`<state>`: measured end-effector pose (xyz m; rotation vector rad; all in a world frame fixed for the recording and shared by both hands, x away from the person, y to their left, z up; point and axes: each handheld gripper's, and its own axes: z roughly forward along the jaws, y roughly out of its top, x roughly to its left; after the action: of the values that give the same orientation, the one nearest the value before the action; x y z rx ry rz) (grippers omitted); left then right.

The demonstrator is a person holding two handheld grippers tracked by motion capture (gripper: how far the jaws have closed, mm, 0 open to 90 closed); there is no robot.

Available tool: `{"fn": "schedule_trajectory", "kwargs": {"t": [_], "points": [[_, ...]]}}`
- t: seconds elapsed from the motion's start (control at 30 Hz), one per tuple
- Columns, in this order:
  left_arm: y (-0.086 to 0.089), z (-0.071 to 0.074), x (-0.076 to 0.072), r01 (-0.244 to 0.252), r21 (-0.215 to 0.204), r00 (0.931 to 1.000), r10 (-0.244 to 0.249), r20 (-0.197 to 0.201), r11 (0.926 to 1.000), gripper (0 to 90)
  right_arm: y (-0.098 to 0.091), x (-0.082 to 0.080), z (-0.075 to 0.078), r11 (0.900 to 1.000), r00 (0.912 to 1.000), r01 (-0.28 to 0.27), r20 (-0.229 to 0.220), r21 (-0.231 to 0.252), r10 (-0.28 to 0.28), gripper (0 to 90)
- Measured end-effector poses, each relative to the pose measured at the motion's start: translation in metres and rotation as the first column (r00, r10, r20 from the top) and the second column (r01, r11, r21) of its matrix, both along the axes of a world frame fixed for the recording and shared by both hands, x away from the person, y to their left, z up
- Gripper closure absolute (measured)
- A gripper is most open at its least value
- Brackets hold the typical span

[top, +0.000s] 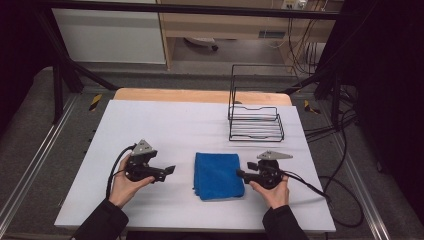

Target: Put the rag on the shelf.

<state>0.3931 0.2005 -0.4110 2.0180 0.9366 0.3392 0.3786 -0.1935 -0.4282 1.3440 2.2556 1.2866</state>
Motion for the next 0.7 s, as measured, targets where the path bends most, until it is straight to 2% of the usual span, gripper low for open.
{"fn": "schedule_trajectory", "kwargs": {"t": [0.03,0.07,0.1,0.13,0.17,0.23,0.27,0.3,0.43,0.5,0.6,0.67,0.7], "points": [[-0.004,0.001,0.003,0.0,-0.003,1.0,0.0,-0.001,1.0,7.6,-0.002,0.007,0.001,1.0,0.9999,-0.002,0.014,-0.001,0.002,36.4],[-0.007,0.001,0.005,0.0,-0.004,1.0,0.0,0.0,1.0,7.6,-0.002,0.007,0.001,1.0,0.9999,-0.002,0.014,-0.001,0.002,36.4],[-0.012,0.002,0.008,0.003,-0.005,1.0,-0.003,-0.001,1.0,7.5,-0.003,0.022,0.0,0.9999,0.9997,-0.011,0.021,0.004,0.011,32.5],[-0.016,0.002,0.01,0.001,-0.011,1.0,-0.001,-0.005,0.9999,7.5,-0.003,0.022,0.0,0.9999,0.9997,-0.011,0.021,0.004,0.011,32.5],[-0.02,0.002,0.012,0.0,-0.012,1.0,0.0,-0.004,0.9999,7.6,-0.003,0.029,-0.001,0.9998,0.9997,-0.015,0.018,0.01,0.015,32.5],[-0.027,0.002,0.017,0.001,-0.011,1.0,-0.001,-0.008,0.9999,7.6,-0.003,0.041,-0.004,0.9996,0.9995,-0.027,0.018,0.013,0.026,35.1],[-0.03,0.001,0.019,-0.001,-0.015,1.0,0.001,-0.007,0.9999,8.1,-0.002,0.051,-0.007,0.9996,0.9996,-0.027,0.01,-0.007,0.027,42.1],[-0.033,0.001,0.022,0.001,-0.014,1.0,-0.001,-0.008,0.9999,8.1,-0.002,0.051,-0.007,0.9996,0.9996,-0.027,0.01,-0.007,0.027,42.1],[-0.045,-0.003,0.031,-0.006,-0.016,0.9997,0.005,-0.025,0.9999,11.3,0.004,0.065,-0.017,0.9981,0.9982,-0.058,-0.018,-0.023,0.058,51.5],[-0.051,-0.005,0.035,-0.012,-0.003,0.9995,0.012,-0.03,0.9999,12.3,0.005,0.067,-0.02,0.998,0.9981,-0.058,-0.022,-0.027,0.057,52.8],[-0.061,-0.008,0.042,-0.013,-0.008,0.9989,0.013,-0.046,0.9999,16.0,0.006,0.071,-0.025,0.9964,0.9973,-0.064,-0.039,-0.055,0.062,56.2],[-0.068,-0.011,0.047,-0.022,0.019,0.9981,0.023,-0.057,0.9996,19.9,0.008,0.072,-0.027,0.996,0.9958,-0.078,-0.052,-0.044,0.076,61.8],[-0.071,-0.012,0.05,-0.022,0.036,0.9976,0.025,-0.064,0.9991,19.9,0.008,0.072,-0.027,0.996,0.9958,-0.078,-0.052,-0.044,0.076,61.8]]}}
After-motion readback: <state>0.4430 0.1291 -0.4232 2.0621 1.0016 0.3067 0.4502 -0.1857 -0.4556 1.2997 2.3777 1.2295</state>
